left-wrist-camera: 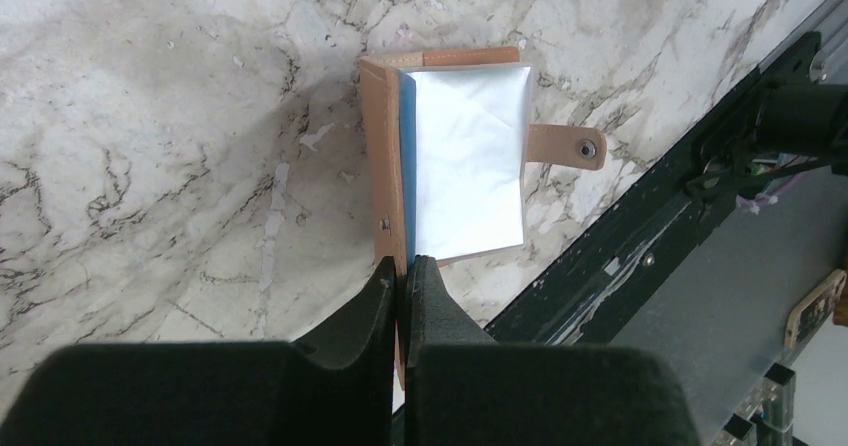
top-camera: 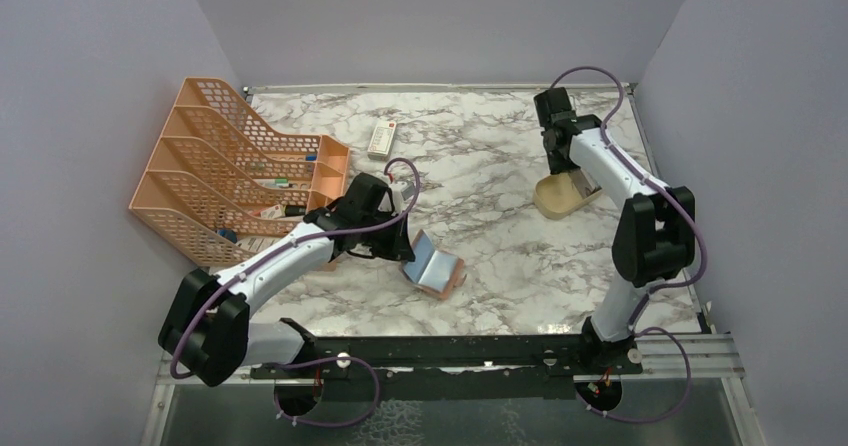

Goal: Put the credit cards into the card holder
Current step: Pick up the credit card from the storage box, then insert the credit card into the card holder.

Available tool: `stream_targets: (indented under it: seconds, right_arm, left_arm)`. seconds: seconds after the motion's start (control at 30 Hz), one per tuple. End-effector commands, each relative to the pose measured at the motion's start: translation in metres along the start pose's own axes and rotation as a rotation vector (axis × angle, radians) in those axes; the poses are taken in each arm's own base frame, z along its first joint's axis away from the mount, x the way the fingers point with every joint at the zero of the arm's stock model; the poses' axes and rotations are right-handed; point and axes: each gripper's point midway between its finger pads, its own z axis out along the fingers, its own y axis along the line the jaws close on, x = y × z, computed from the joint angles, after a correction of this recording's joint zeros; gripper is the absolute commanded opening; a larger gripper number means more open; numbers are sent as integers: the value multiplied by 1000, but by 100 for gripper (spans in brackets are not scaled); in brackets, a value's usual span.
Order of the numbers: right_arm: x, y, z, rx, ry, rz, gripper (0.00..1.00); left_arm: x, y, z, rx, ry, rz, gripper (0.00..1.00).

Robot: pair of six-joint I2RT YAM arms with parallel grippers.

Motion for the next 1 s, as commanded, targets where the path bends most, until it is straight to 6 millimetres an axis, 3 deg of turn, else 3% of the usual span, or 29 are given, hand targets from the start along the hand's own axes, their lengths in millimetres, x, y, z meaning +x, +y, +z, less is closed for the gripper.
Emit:
stream_targets:
  seconds: [0.0, 0.17, 0.33, 0.5, 0.63, 0.73, 0.87, 0.97]
  right_arm:
    - [-19, -1, -53, -111, -114, 66, 1]
    - [-31, 24, -91, -302, -241, 106, 1]
    - [-19, 63, -121, -494, -298, 74, 1]
    - [1, 101, -157, -780, -372, 51, 1]
    - [29, 129, -185, -1014, -386, 53, 1]
    - [55, 149, -196, -1150, -301, 60, 1]
    - [75, 166, -212, -1288, -256, 114, 1]
    - [88, 178, -209, -1330, -208, 177, 1]
  left_arm:
    - [-40, -13, 5, 28, -99, -39, 0]
    - [-59, -15, 23, 46, -120, -109, 0]
    - [-62, -16, 43, 77, -100, -192, 0]
    - [-67, -8, 57, 58, -117, -242, 0]
    - [-68, -9, 70, 92, -154, -299, 0]
    - [-65, -7, 78, 105, -167, -337, 0]
    - [-60, -7, 86, 129, -175, -375, 0]
    - [-56, -5, 88, 128, -169, -393, 0]
